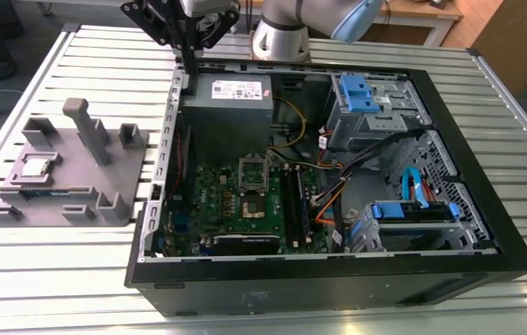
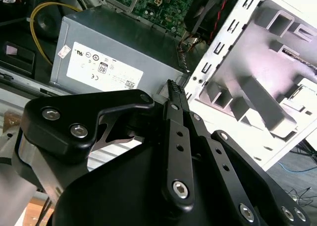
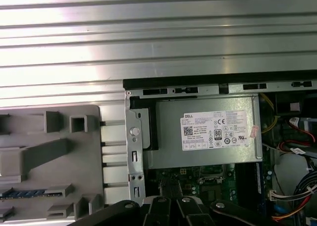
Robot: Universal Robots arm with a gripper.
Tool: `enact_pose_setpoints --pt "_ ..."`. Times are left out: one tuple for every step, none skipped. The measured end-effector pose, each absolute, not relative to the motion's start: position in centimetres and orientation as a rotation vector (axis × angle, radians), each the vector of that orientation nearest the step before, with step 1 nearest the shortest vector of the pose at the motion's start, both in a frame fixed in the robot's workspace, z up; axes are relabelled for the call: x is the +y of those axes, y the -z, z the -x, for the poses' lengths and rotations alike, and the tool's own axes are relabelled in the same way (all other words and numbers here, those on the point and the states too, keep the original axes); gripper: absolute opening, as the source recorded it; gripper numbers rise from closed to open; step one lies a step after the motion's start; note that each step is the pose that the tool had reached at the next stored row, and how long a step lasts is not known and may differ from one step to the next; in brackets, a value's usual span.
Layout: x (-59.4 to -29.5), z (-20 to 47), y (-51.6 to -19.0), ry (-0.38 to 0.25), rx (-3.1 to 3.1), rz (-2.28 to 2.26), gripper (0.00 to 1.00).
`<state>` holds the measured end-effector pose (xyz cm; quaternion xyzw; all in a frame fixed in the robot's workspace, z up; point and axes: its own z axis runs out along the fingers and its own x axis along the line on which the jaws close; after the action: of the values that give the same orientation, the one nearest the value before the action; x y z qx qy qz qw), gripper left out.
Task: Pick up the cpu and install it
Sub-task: 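Reach for the cpu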
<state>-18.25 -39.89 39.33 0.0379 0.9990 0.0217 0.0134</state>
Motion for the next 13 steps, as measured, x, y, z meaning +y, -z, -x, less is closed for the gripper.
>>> enact_pose_setpoints --pt "-39.9 18.4 -39.3 -0.068 3.112 -0.118 0.11" --pt "-39.9 18.5 -39.3 -0.068 3.112 -0.118 0.11" --pt "-39.9 18.7 -39.3 -0.068 3.111 -0.118 0.11" --pt "-39.9 18.8 -39.3 -0.068 3.111 -0.118 0.11" --pt "-39.9 19.0 -39.3 -0.068 3.111 -0.118 0.11" --pt "-39.9 19.1 -39.3 -0.068 3.111 -0.118 0.11" --pt "-39.9 19.2 -39.3 -0.068 3.111 -0.118 0.11" --pt "-39.9 19.4 -39.3 -0.068 3.111 -0.118 0.11" --pt "-39.9 19.5 -39.3 -0.068 3.111 -0.118 0.11" --pt "-39.9 19.6 -39.3 -0.068 3.110 -0.118 0.11" --pt "-39.9 19.8 -39.3 -0.068 3.110 -0.118 0.11" --pt "-39.9 19.9 -39.3 -0.068 3.110 -0.118 0.11" --pt "-39.9 20.0 -39.3 -0.068 3.110 -0.118 0.11"
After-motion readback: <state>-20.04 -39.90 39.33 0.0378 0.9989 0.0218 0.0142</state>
